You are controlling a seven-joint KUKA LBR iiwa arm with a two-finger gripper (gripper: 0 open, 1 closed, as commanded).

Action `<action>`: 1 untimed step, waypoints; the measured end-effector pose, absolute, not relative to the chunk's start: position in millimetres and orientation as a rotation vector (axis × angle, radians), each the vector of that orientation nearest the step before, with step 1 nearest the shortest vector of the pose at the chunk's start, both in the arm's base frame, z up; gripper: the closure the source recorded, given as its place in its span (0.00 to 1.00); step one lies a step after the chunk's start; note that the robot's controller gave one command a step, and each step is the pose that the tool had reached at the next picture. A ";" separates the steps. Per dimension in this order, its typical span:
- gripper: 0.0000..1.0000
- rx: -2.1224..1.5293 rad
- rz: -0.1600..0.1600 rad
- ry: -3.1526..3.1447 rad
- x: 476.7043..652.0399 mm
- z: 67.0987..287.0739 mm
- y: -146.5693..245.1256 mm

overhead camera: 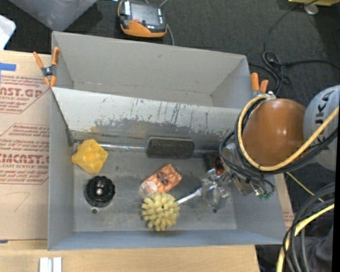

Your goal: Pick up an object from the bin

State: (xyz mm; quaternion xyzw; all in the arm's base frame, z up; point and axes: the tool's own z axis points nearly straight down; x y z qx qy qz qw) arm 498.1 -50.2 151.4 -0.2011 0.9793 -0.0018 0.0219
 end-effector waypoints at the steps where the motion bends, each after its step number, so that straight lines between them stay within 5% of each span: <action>1: 1.00 -0.941 -0.012 2.949 517.5 154.7 -36.5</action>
Offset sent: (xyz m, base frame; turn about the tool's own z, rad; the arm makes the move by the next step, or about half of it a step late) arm -0.0062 -0.0056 -0.0602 -0.1246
